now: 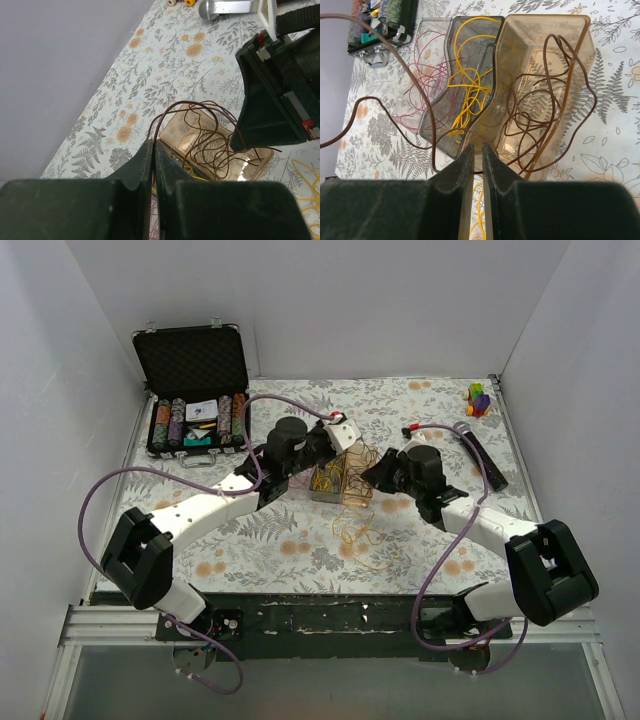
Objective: Untangle the cables
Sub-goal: Place the cable in the bin.
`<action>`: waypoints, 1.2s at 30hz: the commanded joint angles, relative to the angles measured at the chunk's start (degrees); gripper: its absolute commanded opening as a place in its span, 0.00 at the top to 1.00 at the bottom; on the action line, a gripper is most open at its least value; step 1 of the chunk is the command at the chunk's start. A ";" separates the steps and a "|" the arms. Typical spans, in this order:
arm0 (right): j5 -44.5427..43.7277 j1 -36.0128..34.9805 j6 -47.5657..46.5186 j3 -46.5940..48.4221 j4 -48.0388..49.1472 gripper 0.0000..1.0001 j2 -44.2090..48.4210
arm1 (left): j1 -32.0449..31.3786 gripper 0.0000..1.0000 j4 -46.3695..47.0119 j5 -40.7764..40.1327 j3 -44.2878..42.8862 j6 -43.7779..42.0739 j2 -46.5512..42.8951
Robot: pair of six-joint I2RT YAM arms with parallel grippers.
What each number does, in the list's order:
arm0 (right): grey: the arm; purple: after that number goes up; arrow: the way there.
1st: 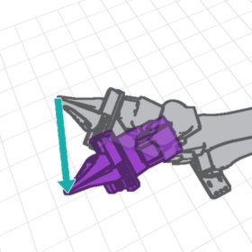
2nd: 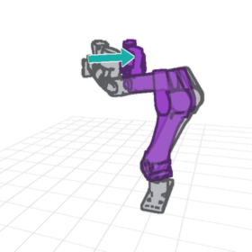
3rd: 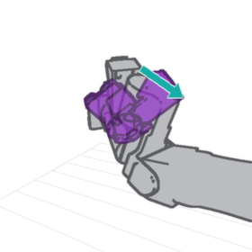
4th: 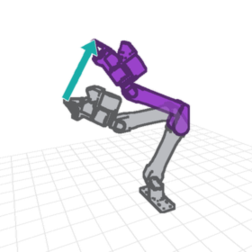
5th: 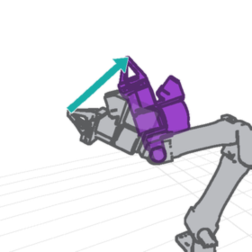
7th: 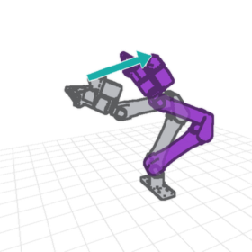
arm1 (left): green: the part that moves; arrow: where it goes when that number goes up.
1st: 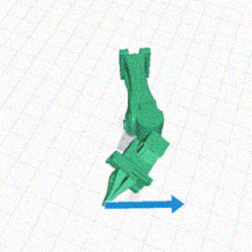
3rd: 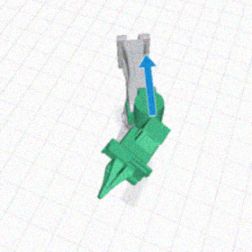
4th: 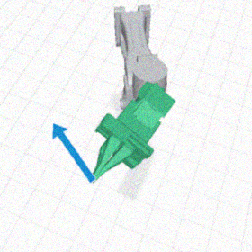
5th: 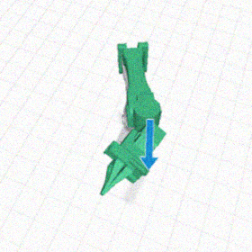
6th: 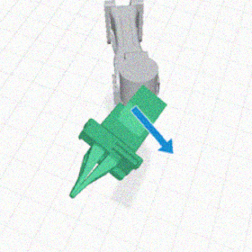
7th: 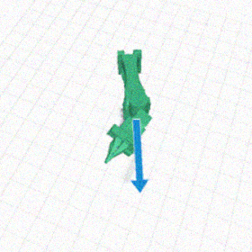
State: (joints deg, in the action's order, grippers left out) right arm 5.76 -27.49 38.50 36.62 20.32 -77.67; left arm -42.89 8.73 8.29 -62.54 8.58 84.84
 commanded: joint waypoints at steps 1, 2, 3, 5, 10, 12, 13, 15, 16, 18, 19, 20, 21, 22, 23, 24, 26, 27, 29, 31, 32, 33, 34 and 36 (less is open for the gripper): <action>2.68 -0.90 1.31 -1.37 4.29 0.82 -0.64 | -0.17 1.00 4.01 -2.14 -3.81 0.47 1.73; 2.85 -1.25 1.57 -2.16 4.73 0.82 -0.64 | -0.17 1.00 4.10 -2.14 -4.25 0.47 2.69; 2.77 -1.52 1.66 -2.78 5.08 0.82 -0.73 | -0.26 1.00 4.54 -2.14 -4.69 0.47 3.48; 3.03 -1.78 1.75 -3.13 4.91 0.80 -1.08 | -0.17 1.00 5.94 -1.79 -4.95 0.39 5.24; 1.98 -1.96 0.88 -2.17 2.72 0.68 -1.00 | -0.26 1.00 7.70 -0.74 -6.80 1.61 9.46; 0.67 -1.87 0.00 -1.90 1.57 0.62 0.58 | -0.26 1.00 7.44 -0.04 -7.59 3.28 10.78; -0.39 -1.78 -0.27 -1.73 1.22 0.58 1.28 | -0.35 1.00 7.35 0.32 -7.77 4.59 11.14; -1.19 -1.78 -0.79 -1.55 0.34 0.48 2.60 | -0.52 1.00 7.09 1.46 -8.03 6.44 11.58; -1.28 -1.70 -0.97 -1.47 0.08 0.42 3.05 | -0.70 1.00 6.91 1.98 -7.95 7.06 11.58; -1.45 -1.69 -1.15 -1.64 -0.19 0.37 4.01 | -1.40 1.00 6.48 2.34 -7.68 7.59 11.75; -1.63 -1.69 -1.15 -1.90 -0.28 0.36 4.80 | -1.58 1.00 5.95 2.34 -7.51 7.59 11.67; -1.80 -1.69 -1.50 -1.90 -0.71 0.35 5.50 | -1.84 1.00 5.51 2.17 -7.24 7.85 11.67; -1.98 -1.69 -1.76 -2.08 -0.80 0.35 6.03 | -2.02 1.00 5.16 2.08 -6.81 7.86 11.67; -2.15 -1.69 -2.11 -2.25 -1.24 0.35 6.73 | -2.19 1.00 4.72 1.47 -6.11 7.68 11.58; -2.24 -1.61 -2.29 -2.43 -1.42 0.36 7.44 | -2.37 1.00 4.19 0.77 -5.58 7.25 11.58; -2.24 -1.61 -2.46 -2.69 -1.51 0.37 8.14 | -2.72 1.00 3.41 -0.20 -5.31 6.72 11.67; -2.42 -1.61 -2.82 -2.78 -2.47 0.41 9.28 | -3.16 1.00 2.00 -2.74 -4.52 5.58 11.84; -2.59 -1.52 -3.08 -2.96 -3.34 0.44 9.99 | -3.16 1.00 1.12 -3.54 -4.26 5.31 11.93; -2.94 -1.52 -3.52 -3.74 -3.88 0.48 11.65 | -3.25 1.00 -0.20 -5.48 -3.64 4.70 11.76; -3.47 -1.61 -3.61 -4.62 -4.40 0.49 13.24 | -3.25 1.00 -0.29 -7.15 -2.33 3.91 11.32; -4.00 -1.61 -3.78 -4.98 -5.10 0.51 14.03 | -3.16 1.00 -0.29 -7.50 -1.54 3.73 10.97; -4.35 -1.61 -3.96 -5.24 -5.72 0.51 14.64 | -3.16 1.00 -0.21 -9.33 -0.92 3.73 10.79; -5.14 -1.43 -4.13 -5.59 -6.68 0.53 15.43 | -3.16 1.00 -0.38 -9.52 -0.39 3.90 10.61; -7.15 -1.43 -4.49 -6.38 -7.57 0.54 17.46 | -3.16 1.00 -0.56 -8.83 0.75 4.43 10.35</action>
State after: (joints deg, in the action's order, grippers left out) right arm 2.46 -29.23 35.57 31.70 14.76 -63.68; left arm -46.02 9.50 2.04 -63.83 13.28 97.86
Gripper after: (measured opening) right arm 0.475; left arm 0.015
